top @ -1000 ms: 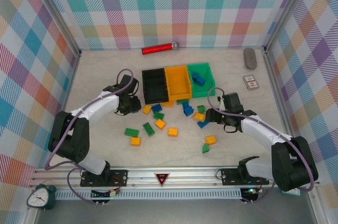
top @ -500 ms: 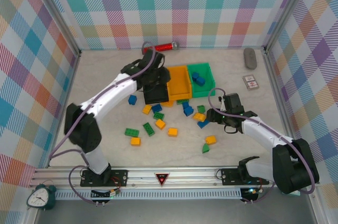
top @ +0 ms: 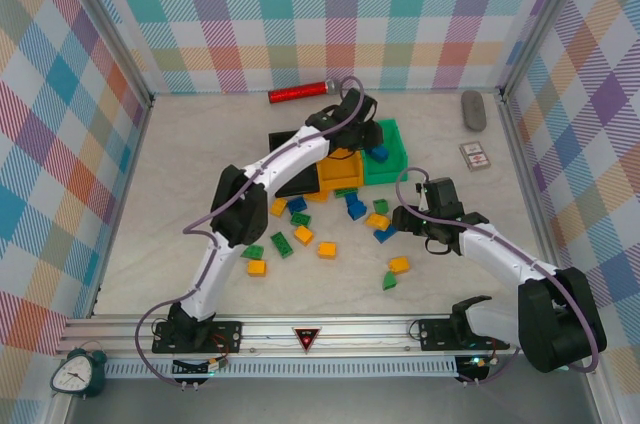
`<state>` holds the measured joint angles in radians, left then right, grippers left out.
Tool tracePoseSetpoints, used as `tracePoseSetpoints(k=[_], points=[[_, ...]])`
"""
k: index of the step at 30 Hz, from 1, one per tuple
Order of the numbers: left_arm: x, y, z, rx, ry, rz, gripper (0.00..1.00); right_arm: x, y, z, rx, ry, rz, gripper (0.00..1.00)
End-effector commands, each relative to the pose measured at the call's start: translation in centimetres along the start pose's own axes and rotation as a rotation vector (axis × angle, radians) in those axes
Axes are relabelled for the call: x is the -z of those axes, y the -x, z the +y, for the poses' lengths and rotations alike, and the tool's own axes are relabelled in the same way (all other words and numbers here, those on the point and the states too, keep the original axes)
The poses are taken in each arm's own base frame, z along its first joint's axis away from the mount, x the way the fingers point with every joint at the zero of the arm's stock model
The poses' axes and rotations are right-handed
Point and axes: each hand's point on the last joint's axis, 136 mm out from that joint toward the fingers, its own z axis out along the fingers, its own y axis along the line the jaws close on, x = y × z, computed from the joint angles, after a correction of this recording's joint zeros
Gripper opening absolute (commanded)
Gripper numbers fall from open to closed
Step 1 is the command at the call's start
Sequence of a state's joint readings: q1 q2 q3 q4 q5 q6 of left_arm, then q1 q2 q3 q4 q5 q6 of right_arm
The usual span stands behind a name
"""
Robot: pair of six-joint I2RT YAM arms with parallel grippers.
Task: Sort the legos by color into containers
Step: Place the lego in the container, then pick up the lego from the middle-left of the table.
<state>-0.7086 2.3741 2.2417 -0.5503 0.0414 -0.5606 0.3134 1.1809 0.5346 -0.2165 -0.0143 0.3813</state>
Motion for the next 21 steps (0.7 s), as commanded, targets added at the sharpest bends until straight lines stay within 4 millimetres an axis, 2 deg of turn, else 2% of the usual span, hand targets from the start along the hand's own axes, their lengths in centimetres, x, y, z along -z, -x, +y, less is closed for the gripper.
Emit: tracePoseSetpoints(k=[1, 2, 4, 7, 9, 14, 21], points=[[0.4, 0.6, -1.4, 0.012, -0.03, -0.006, 0.42, 0.3, 0.4, 0.0, -0.005, 0.004, -0.03, 0.63], [0.3, 0.4, -1.5, 0.01, -0.03, -0.004, 0.48, 0.3, 0.4, 0.0, -0.005, 0.004, -0.03, 0.63], [0.6, 0.4, -1.6, 0.003, -0.026, -0.003, 0.54, 0.3, 0.4, 0.0, -0.005, 0.004, -0.032, 0.63], [1.8, 0.6, -1.7, -0.013, -0.023, -0.016, 0.65, 0.3, 0.4, 0.0, -0.006, 0.003, -0.031, 0.63], [3.2, 1.0, -1.9, -0.028, -0.024, -0.036, 0.65, 0.3, 0.4, 0.0, -0.005, 0.001, -0.03, 0.63], [6.9, 0.8, -0.8, -0.055, -0.002, -0.092, 0.65, 0.3, 0.4, -0.1, -0.008, -0.003, -0.031, 0.63], [12.0, -1.1, 4.2, -0.056, 0.099, -0.132, 0.66, 0.2, 0.4, -0.2, -0.008, -0.005, -0.028, 0.64]])
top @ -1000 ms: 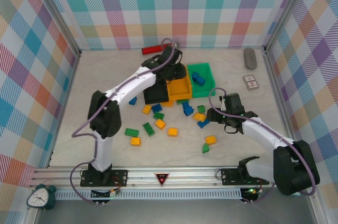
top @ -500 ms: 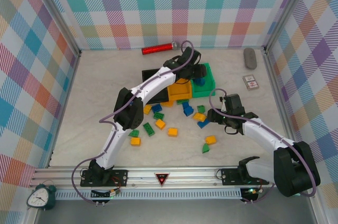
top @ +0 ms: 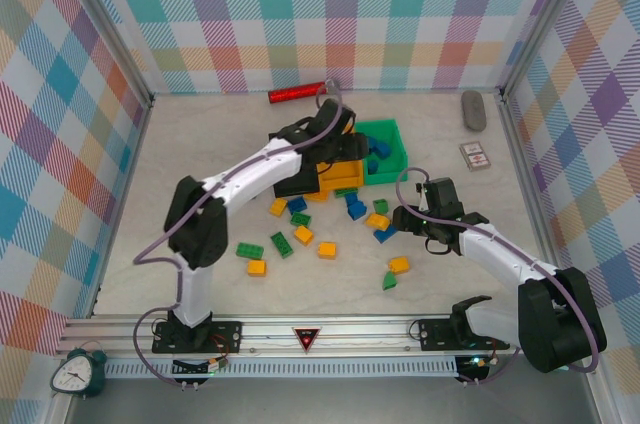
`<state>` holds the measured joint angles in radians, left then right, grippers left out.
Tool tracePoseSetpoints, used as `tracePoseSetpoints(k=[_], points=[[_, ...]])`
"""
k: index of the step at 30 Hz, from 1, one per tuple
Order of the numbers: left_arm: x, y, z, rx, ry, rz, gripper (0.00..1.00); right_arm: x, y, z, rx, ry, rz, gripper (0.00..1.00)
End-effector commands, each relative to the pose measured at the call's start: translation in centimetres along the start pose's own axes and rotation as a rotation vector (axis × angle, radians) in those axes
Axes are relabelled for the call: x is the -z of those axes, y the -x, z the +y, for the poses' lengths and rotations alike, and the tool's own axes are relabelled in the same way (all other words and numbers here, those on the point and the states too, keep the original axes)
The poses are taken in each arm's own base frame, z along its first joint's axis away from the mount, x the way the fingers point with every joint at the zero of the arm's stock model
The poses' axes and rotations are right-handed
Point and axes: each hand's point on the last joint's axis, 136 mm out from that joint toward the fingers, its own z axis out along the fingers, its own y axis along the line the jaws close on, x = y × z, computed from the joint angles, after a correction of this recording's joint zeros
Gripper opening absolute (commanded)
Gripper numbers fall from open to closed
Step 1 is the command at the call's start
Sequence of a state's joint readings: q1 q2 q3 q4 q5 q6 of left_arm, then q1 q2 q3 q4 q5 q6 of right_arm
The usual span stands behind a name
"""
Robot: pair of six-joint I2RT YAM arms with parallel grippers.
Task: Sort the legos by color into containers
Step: Pick up the lego from the middle-left of the table.
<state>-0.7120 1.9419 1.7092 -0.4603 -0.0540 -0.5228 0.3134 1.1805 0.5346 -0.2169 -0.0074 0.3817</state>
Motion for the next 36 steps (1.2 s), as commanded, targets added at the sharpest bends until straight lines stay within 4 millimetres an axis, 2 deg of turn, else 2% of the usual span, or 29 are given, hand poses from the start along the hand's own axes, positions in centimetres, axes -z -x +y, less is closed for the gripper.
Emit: tracePoseSetpoints(k=[1, 12, 21, 29, 36], points=[[3.0, 1.0, 2.0, -0.013, 0.038, -0.081, 0.66, 0.1, 0.3, -0.1, -0.007, 0.001, -0.023, 0.63], [8.3, -2.2, 11.6, 0.025, 0.25, -0.073, 0.67, 0.0, 0.4, -0.2, -0.01, -0.009, -0.019, 0.64], [10.9, -5.6, 18.9, 0.089, 0.414, -0.032, 0.68, -0.1, 0.3, -0.2, -0.011, -0.012, -0.014, 0.64], [11.7, -6.9, 23.0, 0.184, 0.453, 0.013, 0.69, -0.1, 0.3, -0.3, -0.011, -0.014, -0.014, 0.64], [10.1, -7.6, 25.5, 0.241, 0.455, 0.097, 0.69, -0.1, 0.4, -0.2, -0.009, -0.012, -0.014, 0.64]])
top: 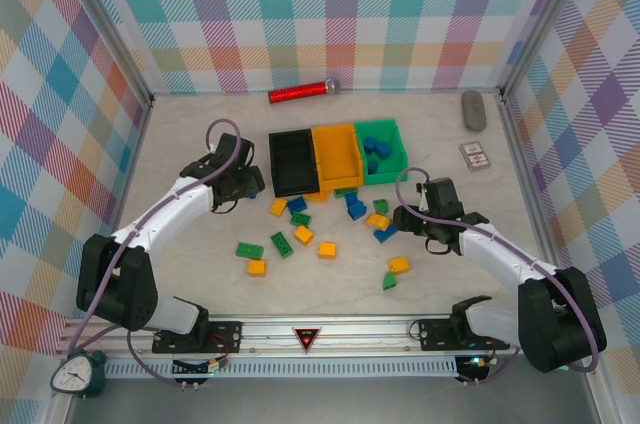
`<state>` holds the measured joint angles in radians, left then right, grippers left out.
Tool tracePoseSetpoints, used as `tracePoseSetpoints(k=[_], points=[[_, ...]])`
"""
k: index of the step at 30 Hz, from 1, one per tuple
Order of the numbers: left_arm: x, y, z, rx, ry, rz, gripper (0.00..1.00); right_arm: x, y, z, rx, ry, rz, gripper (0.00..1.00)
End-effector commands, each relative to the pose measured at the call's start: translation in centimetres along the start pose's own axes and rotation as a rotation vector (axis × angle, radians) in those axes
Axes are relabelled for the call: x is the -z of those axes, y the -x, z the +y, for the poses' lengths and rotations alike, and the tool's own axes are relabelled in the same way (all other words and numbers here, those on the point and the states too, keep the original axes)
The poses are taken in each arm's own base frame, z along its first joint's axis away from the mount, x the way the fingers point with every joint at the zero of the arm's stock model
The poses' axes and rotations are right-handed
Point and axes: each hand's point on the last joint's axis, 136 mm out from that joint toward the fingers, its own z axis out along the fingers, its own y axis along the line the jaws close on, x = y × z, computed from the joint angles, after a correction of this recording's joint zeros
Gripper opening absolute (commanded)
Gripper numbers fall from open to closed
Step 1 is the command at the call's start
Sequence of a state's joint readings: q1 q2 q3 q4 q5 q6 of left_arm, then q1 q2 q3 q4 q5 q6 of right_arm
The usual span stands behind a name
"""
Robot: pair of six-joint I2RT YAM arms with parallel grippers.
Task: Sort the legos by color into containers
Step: Pick up the lego from the middle-left of the table.
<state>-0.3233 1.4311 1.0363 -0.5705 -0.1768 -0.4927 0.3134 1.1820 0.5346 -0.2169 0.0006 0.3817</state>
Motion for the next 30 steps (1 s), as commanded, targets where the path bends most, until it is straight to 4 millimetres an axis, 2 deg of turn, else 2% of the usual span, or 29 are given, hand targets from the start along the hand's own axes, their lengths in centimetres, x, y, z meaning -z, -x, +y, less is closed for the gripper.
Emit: tracePoseSetpoints(k=[1, 4, 9, 15, 26, 30], points=[[-1.4, -0.7, 0.4, -0.023, 0.01, 0.075, 0.69, -0.1, 0.3, -0.1, -0.01, -0.004, -0.012, 0.64], [-2.8, -0.7, 0.7, -0.036, 0.037, 0.129, 0.69, 0.0, 0.3, -0.1, -0.009, -0.003, -0.014, 0.64], [-5.2, -0.9, -0.3, -0.074, 0.019, 0.221, 0.68, 0.0, 0.3, -0.1, -0.011, -0.007, -0.017, 0.64], [-7.2, -0.2, 0.0, -0.095, 0.049, 0.259, 0.67, 0.1, 0.3, -0.2, -0.011, -0.009, -0.018, 0.64], [-9.3, -0.2, -0.1, -0.132, 0.061, 0.327, 0.64, 0.1, 0.4, -0.3, -0.014, -0.014, -0.023, 0.64], [-9.5, -0.5, 0.1, -0.139, 0.065, 0.331, 0.58, 0.1, 0.3, -0.3, -0.012, -0.014, -0.022, 0.64]])
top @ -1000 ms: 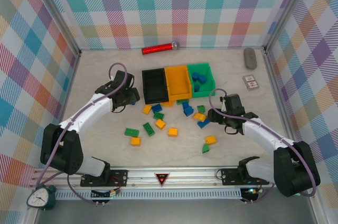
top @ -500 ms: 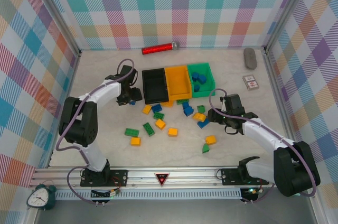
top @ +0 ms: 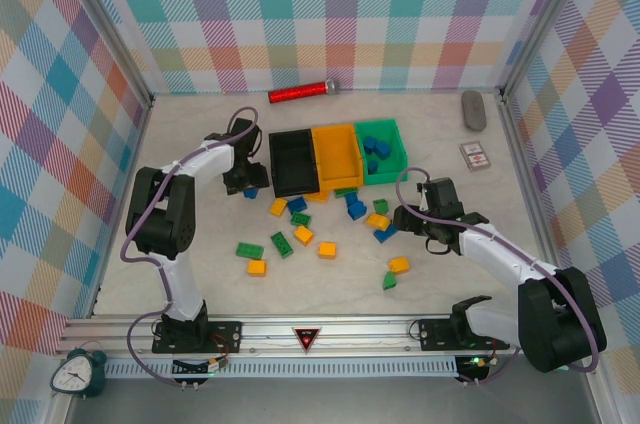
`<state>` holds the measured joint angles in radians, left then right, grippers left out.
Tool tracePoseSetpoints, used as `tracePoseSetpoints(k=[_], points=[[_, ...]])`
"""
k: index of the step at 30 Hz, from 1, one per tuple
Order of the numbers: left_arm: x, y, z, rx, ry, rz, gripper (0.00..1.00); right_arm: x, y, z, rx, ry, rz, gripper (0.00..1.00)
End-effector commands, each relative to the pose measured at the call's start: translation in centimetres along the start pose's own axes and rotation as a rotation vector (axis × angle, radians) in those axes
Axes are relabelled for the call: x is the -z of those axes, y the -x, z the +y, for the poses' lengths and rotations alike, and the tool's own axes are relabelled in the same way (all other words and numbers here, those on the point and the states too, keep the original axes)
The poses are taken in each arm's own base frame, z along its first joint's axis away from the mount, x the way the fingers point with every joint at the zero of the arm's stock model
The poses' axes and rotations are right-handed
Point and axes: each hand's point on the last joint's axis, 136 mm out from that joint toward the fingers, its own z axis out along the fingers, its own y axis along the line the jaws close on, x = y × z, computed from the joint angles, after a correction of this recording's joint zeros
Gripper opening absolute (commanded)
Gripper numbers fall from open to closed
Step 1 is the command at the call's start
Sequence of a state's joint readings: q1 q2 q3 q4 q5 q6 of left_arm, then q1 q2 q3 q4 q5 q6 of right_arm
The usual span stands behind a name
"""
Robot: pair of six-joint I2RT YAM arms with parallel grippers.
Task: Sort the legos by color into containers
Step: Pick up the lego from the middle-left of the table.
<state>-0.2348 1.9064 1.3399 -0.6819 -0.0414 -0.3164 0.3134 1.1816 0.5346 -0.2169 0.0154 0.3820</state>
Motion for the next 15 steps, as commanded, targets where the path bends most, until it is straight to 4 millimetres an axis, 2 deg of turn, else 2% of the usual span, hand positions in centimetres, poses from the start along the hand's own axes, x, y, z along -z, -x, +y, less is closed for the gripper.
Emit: tracePoseSetpoints(k=[1, 5, 7, 15], points=[[-0.2, -0.4, 0.5, -0.017, 0.007, 0.031, 0.55, 0.1, 0.3, 0.0, -0.012, 0.0, -0.017, 0.64], [-0.3, -0.8, 0.6, -0.02, 0.007, 0.037, 0.48, 0.1, 0.2, 0.0, -0.013, 0.001, -0.017, 0.64], [-0.2, -1.0, 0.5, -0.018, -0.003, 0.038, 0.41, 0.1, 0.3, 0.0, -0.013, 0.001, -0.018, 0.64], [1.0, -1.0, 0.5, -0.02, -0.023, 0.003, 0.3, 0.2, 0.2, -0.1, -0.012, 0.0, -0.019, 0.64]])
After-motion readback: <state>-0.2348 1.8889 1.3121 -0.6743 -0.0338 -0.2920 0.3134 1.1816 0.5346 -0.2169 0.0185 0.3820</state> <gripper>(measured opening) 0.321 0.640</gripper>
